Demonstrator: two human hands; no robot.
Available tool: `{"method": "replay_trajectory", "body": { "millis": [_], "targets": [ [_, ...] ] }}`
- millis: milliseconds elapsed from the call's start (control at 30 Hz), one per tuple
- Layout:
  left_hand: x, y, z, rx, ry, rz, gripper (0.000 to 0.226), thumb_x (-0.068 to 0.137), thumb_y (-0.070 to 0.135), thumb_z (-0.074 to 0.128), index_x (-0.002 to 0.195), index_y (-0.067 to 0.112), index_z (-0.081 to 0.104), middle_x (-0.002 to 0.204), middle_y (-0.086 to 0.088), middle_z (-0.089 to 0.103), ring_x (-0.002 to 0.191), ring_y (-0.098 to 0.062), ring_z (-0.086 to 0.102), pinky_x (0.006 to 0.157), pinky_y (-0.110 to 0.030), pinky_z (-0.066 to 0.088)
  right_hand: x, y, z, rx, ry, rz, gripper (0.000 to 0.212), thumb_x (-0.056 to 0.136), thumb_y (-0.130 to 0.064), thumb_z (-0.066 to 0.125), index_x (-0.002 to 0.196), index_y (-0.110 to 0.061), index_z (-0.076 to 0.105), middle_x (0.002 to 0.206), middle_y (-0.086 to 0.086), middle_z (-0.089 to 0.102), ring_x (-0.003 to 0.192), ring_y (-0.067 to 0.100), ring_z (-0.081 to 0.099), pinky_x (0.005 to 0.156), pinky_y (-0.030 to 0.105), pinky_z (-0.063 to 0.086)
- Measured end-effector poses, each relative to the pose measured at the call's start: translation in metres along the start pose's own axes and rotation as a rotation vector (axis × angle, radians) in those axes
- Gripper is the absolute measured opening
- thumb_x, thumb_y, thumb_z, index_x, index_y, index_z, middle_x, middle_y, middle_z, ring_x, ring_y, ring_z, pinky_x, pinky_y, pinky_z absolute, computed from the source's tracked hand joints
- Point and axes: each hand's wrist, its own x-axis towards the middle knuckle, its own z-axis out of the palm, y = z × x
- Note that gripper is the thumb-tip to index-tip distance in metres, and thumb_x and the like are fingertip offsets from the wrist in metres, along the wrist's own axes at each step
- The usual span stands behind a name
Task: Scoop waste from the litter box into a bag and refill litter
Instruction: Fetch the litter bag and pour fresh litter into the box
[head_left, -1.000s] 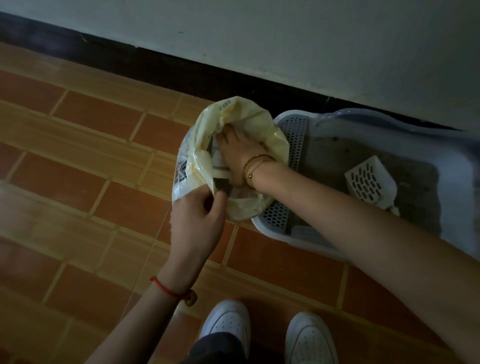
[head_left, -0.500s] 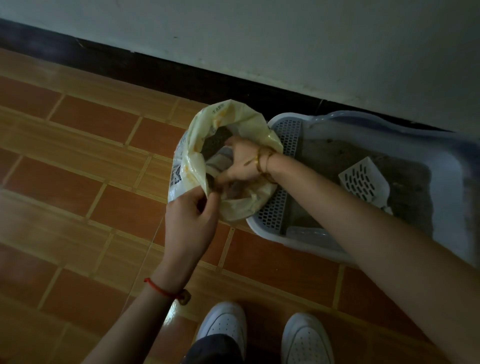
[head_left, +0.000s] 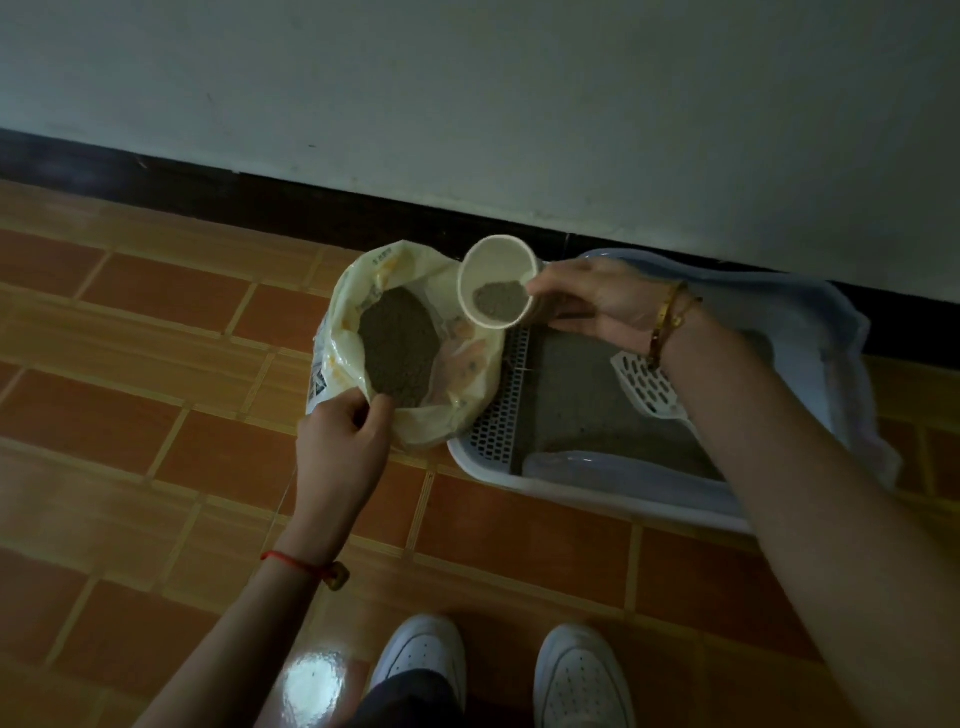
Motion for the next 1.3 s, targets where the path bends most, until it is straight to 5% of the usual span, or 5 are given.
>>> {"method": "replay_trajectory", "body": {
  "millis": [233,533,733,933,1300],
  "targets": [
    [0.001,-0.001,0.002,0.034,0.002,0.021,0.055,0.089,0.040,0.048,0.065,-0.008,0.052,0.057,-0.028,0.052,0.047,-0.027,0.040,0.050,-0.033,0.033,-0.031,0.011,-0.046,-0.742,0.459,-0.094,0.094,0.068,-0.033,0.082,0.140,-0.010,0.027,0.138,0.012,0.036,0.123,0.029,0.042,0.095,0.041,0.044],
    [-0.001,0.004,-0.001,0.101,0.008,0.049,0.051,0.091,0.031,0.050,0.060,-0.010,0.046,0.049,-0.008,0.038,0.047,-0.019,0.032,0.051,-0.031,0.026,-0.036,0.026,-0.061,-0.947,0.646,-0.293,0.101,0.060,-0.024,0.085,0.140,-0.006,0.026,0.137,0.017,0.032,0.126,0.032,0.033,0.096,0.039,0.037],
    [0.001,0.000,-0.001,0.097,0.001,0.053,0.055,0.084,0.041,0.045,0.062,-0.010,0.049,0.054,-0.027,0.047,0.048,-0.021,0.035,0.052,-0.033,0.028,-0.041,0.024,-0.064,-1.040,0.629,-0.453,0.101,0.060,-0.009,0.083,0.143,-0.004,0.025,0.141,0.018,0.032,0.131,0.033,0.031,0.105,0.045,0.035],
    [0.000,0.002,-0.001,0.095,0.019,0.051,0.047,0.095,0.023,0.054,0.059,-0.006,0.048,0.049,-0.007,0.040,0.046,-0.018,0.034,0.050,-0.030,0.027,-0.042,0.017,-0.058,-1.015,0.712,-0.630,0.098,0.060,-0.008,0.080,0.143,-0.003,0.028,0.141,0.019,0.034,0.132,0.032,0.031,0.110,0.042,0.032],
    [-0.002,0.002,-0.006,0.053,0.024,0.018,0.052,0.087,0.036,0.049,0.061,-0.010,0.045,0.049,-0.009,0.038,0.047,-0.018,0.031,0.050,-0.032,0.025,-0.030,-0.011,0.023,-0.774,0.154,-0.437,0.104,0.066,-0.039,0.083,0.147,-0.015,0.020,0.147,0.006,0.032,0.129,0.022,0.040,0.101,0.032,0.039]
  ]
}}
